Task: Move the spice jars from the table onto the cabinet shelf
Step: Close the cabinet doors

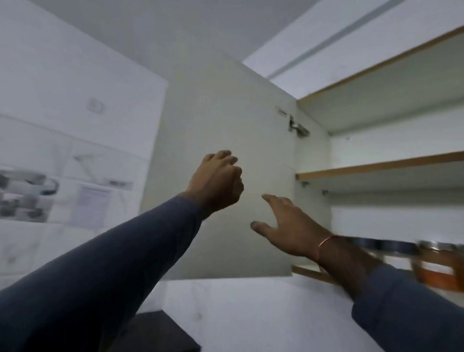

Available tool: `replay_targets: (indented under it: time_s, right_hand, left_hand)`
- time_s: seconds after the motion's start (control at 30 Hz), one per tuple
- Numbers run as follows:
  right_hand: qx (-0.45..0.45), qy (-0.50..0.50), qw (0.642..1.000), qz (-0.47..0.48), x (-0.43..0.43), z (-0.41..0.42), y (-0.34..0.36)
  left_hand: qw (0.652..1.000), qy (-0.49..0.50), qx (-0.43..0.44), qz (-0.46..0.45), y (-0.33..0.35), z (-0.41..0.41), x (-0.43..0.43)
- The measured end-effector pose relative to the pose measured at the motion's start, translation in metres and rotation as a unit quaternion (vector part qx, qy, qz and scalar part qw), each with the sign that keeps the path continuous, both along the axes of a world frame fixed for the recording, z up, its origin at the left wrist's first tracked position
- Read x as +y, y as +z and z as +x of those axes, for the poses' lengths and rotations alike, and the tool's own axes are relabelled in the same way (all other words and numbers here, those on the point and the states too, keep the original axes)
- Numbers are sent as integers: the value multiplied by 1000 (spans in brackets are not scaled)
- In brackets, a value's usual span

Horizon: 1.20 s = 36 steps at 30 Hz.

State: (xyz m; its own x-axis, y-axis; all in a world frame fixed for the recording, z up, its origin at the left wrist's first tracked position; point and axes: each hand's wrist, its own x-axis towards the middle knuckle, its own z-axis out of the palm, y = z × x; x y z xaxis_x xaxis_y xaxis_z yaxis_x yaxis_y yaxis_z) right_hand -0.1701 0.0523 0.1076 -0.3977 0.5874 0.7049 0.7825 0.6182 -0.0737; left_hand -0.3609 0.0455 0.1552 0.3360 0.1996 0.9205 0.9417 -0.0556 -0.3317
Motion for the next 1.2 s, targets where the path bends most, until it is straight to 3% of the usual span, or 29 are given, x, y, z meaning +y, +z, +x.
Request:
replay_targets:
  time_s: [0.1, 0.2, 0.27, 0.37, 0.47, 0.53, 0.63, 0.67, 0.73, 0.8, 0.83, 0.87, 0.9, 0.93, 0.97, 1.03, 1.17, 1.2]
  right_hand:
    - [-17, 28, 998, 54, -2, -62, 21]
    - [-21, 54, 996, 73, 0, -107, 38]
    - [-15, 77, 995, 66, 1, -131, 46]
    - [-3, 114, 993, 41, 1, -156, 47]
    - [-14, 122, 992, 40, -1, -164, 43]
    - [-6, 121, 991, 58, -6, -160, 46]
    - [23, 124, 987, 100, -25, -144, 61]
    - [50, 135, 984, 107, -35, -140, 67]
    - [79, 133, 981, 121, -57, -121, 80]
    - [70, 77, 987, 123, -85, -83, 84]
    - [86, 63, 987, 121, -96, -74, 85]
    - [77, -41, 987, 133, -111, -11, 81]
    - [87, -39, 983, 160, -115, -2, 83]
    - [97, -100, 979, 148, -138, 39, 78]
    - [99, -77, 981, 148, -144, 55, 77]
    - [142, -28, 982, 121, -152, 68, 77]
    - [233, 9, 969, 85, -143, 99, 75]
    - [266, -11, 961, 71, -141, 121, 74]
  left_hand:
    - [990, 76, -79, 85, 13, -48, -14]
    - [973, 92, -191, 93, 20, -82, -19]
    - [953, 2, -298, 50, 21, -99, -16]
    - [893, -165, -418, -40, 12, -113, -9]
    - [873, -208, -439, -56, 11, -121, -10]
    - [882, -220, -415, -25, 12, -120, -15]
    - [864, -340, -370, 33, 2, -109, -29]
    - [838, -408, -360, 39, -4, -104, -39]
    - [751, -561, -347, 34, -18, -81, -53]
    - [676, -660, -327, 22, -32, -30, -62]
    - [682, -670, -292, 8, -35, -16, -56]
    - [589, -756, -283, -31, -37, 62, -52]
    - [572, -774, -270, -38, -40, 76, -50]
    - [526, -808, -252, -79, -43, 132, -57]
    - [502, -824, -240, -101, -43, 148, -60]
    - [519, -821, -221, -90, -44, 163, -64]
    - [680, -710, -182, -26, -53, 209, -44]
    - [702, -690, -174, -22, -56, 237, -41]
